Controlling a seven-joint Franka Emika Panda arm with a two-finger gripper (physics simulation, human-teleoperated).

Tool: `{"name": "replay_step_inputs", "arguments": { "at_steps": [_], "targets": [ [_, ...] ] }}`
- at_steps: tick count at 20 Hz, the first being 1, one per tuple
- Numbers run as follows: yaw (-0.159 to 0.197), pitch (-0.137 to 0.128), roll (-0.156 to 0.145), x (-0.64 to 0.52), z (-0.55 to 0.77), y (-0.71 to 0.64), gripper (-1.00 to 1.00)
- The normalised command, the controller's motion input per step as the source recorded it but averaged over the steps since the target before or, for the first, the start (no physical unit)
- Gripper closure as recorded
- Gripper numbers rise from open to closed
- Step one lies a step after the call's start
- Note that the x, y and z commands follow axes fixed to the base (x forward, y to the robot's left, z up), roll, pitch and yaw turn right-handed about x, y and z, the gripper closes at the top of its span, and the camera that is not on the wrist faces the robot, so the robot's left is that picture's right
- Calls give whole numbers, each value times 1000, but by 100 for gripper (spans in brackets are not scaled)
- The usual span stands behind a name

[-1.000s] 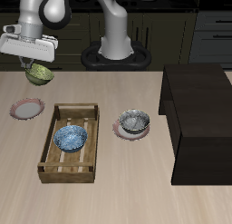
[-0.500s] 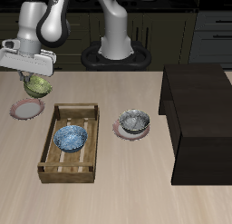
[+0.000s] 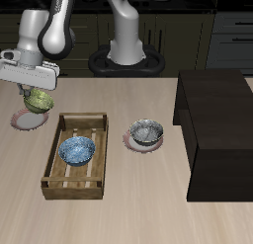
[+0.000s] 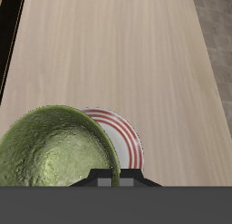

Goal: Place the black bowl onto the plate that is in the table center and place the green bowl onto the plate that is next to the blue bowl

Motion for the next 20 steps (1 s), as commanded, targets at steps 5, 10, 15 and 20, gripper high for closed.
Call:
{"name": "replay_step_inputs", "arguments": {
  "at_steps": [5, 10, 15, 20],
  "targets": [
    [12, 55, -18, 161, -304, -115, 100],
    [31, 90, -3, 74, -389, 11, -100],
    [9, 6, 51, -13, -31, 156, -100],
    [3, -58, 13, -34, 391, 185, -100]
  ]
}}
